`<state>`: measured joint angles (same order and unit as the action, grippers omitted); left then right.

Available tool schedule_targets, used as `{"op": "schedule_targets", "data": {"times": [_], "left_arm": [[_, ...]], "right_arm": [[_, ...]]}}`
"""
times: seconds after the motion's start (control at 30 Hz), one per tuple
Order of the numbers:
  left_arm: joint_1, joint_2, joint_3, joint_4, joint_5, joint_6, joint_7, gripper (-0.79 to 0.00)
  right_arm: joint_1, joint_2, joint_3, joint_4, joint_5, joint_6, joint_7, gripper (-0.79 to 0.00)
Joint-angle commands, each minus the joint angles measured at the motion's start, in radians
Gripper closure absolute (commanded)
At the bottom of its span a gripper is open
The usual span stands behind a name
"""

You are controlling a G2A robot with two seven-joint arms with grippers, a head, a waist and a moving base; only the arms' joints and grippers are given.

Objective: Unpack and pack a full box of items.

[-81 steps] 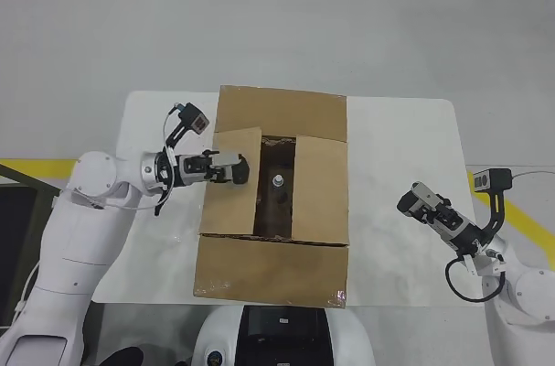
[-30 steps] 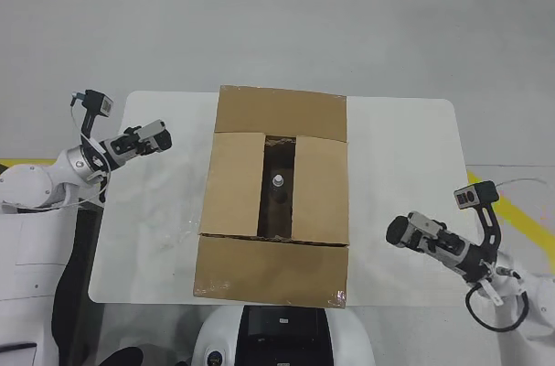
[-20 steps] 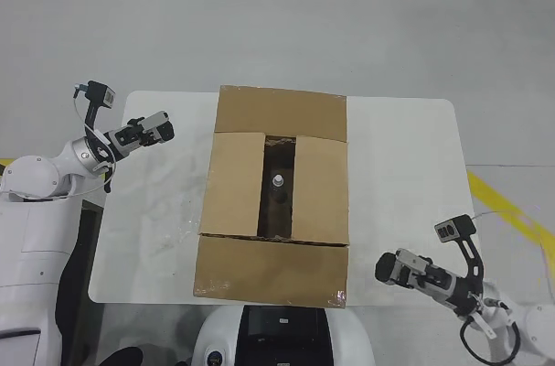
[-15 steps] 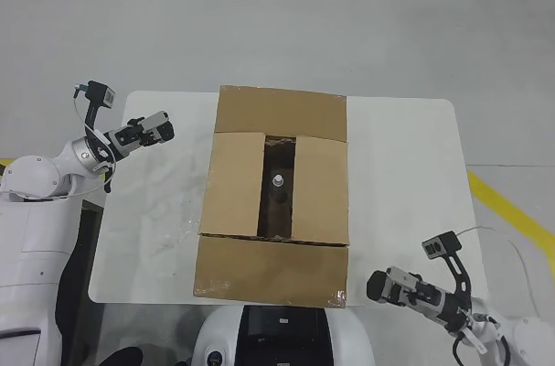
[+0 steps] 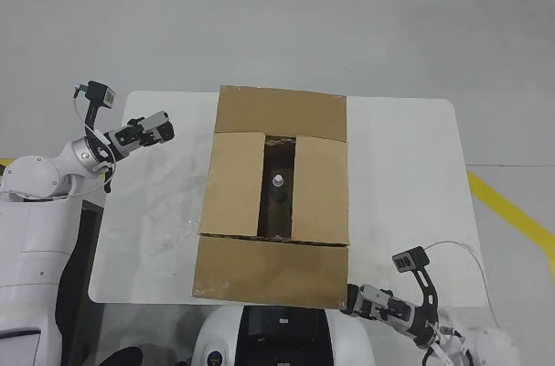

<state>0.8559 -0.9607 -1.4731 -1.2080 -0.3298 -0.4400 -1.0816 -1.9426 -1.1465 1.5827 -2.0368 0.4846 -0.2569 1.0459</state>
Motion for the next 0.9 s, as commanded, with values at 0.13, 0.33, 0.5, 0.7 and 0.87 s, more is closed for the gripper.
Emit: {"op": "schedule_targets", "data": {"times": [0.13, 0.33, 0.5, 0.7, 0.87], "left_arm": [[0.0, 0.0, 0.0, 0.0, 0.0, 0.0, 0.0, -0.785], [0.0, 0.0, 0.0, 0.0, 0.0, 0.0, 0.0, -0.785], [0.0, 0.0, 0.0, 0.0, 0.0, 0.0, 0.0, -0.785], [0.0, 0.0, 0.0, 0.0, 0.0, 0.0, 0.0, -0.785], [0.0, 0.0, 0.0, 0.0, 0.0, 0.0, 0.0, -0.785]], "right_arm": [[0.053, -0.004, -0.064, 0.017, 0.036, 0.004, -0.048, -0.785], [0.088, -0.005, -0.078, 0.009, 0.103, 0.011, -0.085, -0.785], [0.118, -0.006, -0.076, -0.002, 0.179, 0.02, -0.098, -0.785], [0.174, -0.005, -0.082, 0.001, 0.206, 0.03, -0.101, -0.785], [0.241, -0.007, -0.109, 0.035, 0.196, 0.023, -0.107, -0.785]]}}
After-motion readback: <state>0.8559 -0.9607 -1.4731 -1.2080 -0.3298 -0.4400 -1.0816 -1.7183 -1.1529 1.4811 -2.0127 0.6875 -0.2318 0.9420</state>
